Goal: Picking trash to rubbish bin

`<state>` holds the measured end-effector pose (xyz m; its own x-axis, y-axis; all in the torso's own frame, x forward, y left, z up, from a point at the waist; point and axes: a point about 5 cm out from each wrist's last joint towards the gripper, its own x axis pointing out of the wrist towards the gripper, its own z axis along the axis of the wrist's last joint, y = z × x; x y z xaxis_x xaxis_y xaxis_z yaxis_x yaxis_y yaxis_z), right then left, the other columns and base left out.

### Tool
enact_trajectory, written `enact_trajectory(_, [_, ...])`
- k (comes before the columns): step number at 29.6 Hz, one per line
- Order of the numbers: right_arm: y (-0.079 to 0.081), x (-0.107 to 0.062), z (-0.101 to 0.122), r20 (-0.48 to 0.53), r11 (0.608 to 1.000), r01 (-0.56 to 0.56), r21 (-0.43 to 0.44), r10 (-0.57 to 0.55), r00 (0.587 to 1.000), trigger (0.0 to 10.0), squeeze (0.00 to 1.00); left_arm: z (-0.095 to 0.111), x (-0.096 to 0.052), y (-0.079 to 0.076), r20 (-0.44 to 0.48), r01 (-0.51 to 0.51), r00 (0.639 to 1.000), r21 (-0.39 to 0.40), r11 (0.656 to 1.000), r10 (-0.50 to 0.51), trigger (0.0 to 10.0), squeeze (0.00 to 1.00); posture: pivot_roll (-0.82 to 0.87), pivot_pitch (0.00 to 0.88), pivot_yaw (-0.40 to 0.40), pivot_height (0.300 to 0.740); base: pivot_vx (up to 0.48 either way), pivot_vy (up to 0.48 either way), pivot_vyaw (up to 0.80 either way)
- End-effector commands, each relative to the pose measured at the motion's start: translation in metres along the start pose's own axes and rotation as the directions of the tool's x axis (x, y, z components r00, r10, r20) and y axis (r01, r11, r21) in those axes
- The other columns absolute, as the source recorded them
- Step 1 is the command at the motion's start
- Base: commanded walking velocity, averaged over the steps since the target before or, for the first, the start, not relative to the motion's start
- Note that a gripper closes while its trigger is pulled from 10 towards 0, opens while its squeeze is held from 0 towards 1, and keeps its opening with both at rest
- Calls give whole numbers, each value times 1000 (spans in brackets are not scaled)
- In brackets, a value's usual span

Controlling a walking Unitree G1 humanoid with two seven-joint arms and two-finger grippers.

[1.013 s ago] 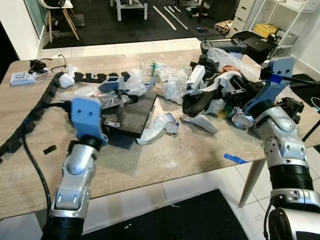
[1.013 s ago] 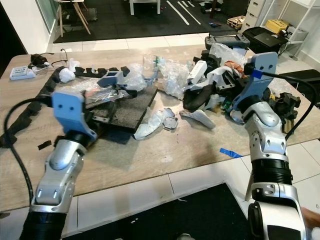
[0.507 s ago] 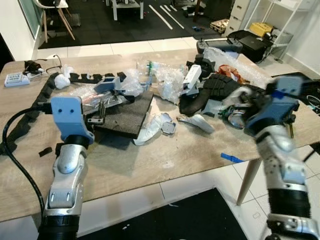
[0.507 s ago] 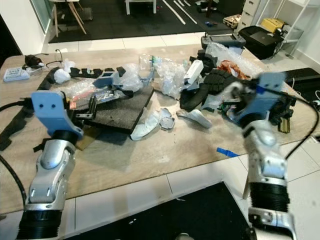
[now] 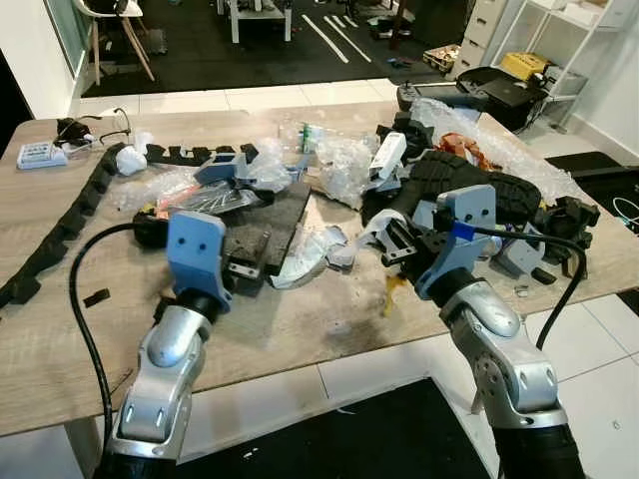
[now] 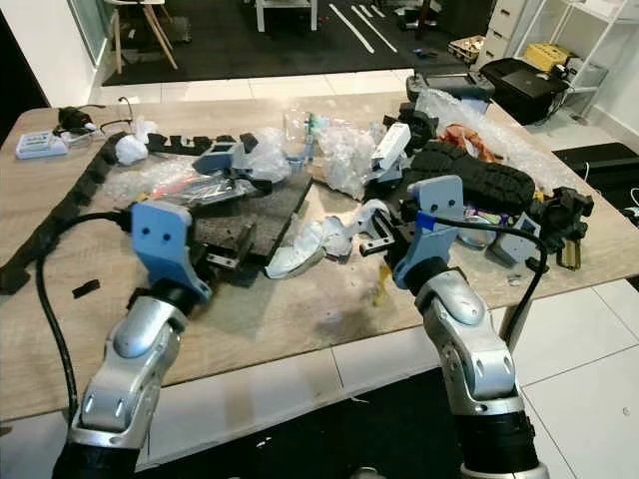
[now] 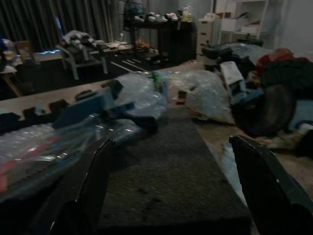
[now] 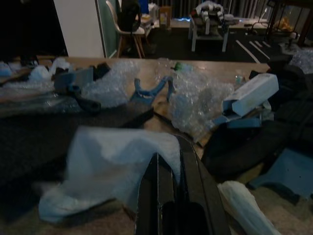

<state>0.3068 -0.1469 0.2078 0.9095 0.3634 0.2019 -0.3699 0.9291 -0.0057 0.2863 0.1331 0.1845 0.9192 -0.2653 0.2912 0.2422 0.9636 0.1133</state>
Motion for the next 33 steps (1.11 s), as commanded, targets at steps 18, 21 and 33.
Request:
enact_trajectory(18, [20,0,3,19,997,-74,-27,74,997,10000,0,8,-5,9,36,-116,992,-23,993,117,10000,0,24,136,-86,740,0,0,-327])
enact_trajectory(21, [21,1,4,22,996,-79,-31,80,997,10000,0,10,-6,10,47,-127,991,-29,991,128,10000,0,24,134,-87,740,0,0,-800])
enact_trajectory(33, [26,6,7,39,994,-107,-36,109,993,10000,0,11,-7,15,52,-154,987,-31,988,155,10000,0,27,137,-96,740,0,0,-800])
